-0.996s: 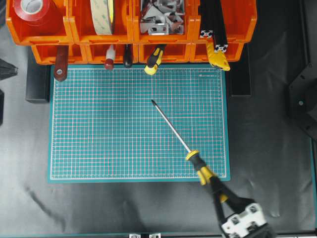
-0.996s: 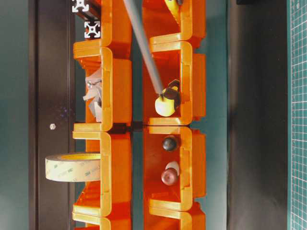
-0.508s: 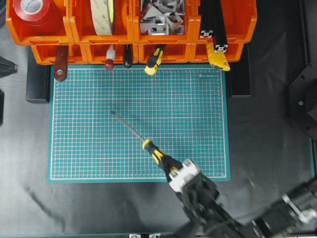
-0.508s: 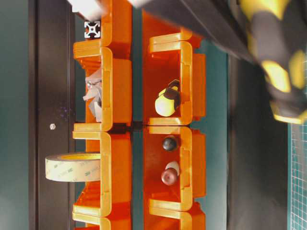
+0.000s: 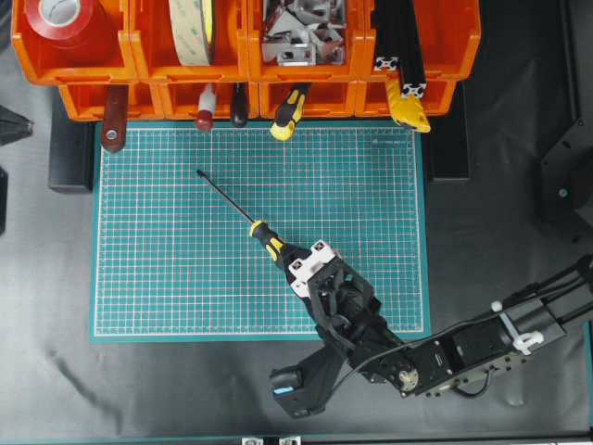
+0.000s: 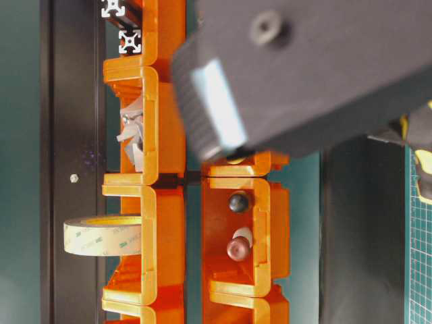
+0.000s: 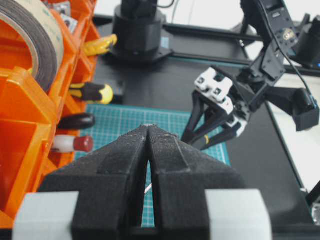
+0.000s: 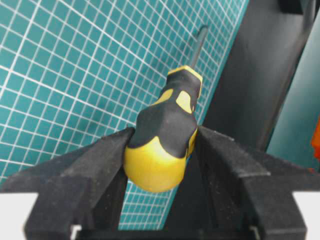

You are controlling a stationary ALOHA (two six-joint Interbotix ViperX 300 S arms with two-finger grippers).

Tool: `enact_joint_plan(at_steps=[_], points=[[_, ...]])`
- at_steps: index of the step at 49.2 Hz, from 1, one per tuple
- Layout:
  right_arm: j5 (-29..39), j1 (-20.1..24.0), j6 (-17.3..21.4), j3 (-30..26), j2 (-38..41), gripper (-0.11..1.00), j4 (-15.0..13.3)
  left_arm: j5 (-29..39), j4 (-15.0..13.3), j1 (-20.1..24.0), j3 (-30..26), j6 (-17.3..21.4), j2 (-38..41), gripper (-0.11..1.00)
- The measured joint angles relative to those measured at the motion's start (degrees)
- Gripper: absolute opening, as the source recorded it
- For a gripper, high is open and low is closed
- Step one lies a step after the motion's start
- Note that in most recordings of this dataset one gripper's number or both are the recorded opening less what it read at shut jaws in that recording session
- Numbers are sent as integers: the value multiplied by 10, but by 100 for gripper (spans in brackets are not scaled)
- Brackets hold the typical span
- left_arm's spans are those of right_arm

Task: Pick screwdriver from container rack with right arm.
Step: 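Lower the screwdriver onto the mat and open the right gripper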

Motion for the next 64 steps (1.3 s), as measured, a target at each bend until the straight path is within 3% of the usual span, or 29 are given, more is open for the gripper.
enact_joint_plan(at_steps=[32, 37, 42, 45, 57, 64], points=[[-74, -4, -1, 25, -9, 40, 20, 0, 0, 0, 0, 0, 3, 0], [-90, -5, -1, 29, -11, 51, 30, 0, -1, 0, 0, 0, 3, 0], [-116, 1, 1, 35, -4, 73, 57, 0, -1, 0, 0, 0, 3, 0], [-127, 5, 1, 35, -2, 79, 63, 0, 0, 0, 0, 0, 3, 0], [-135, 0, 7, 33, 1, 82, 83, 0, 0, 0, 0, 0, 3, 0], [-135, 1, 47, 24, 0, 82, 91, 0, 0, 0, 0, -1, 3, 0]])
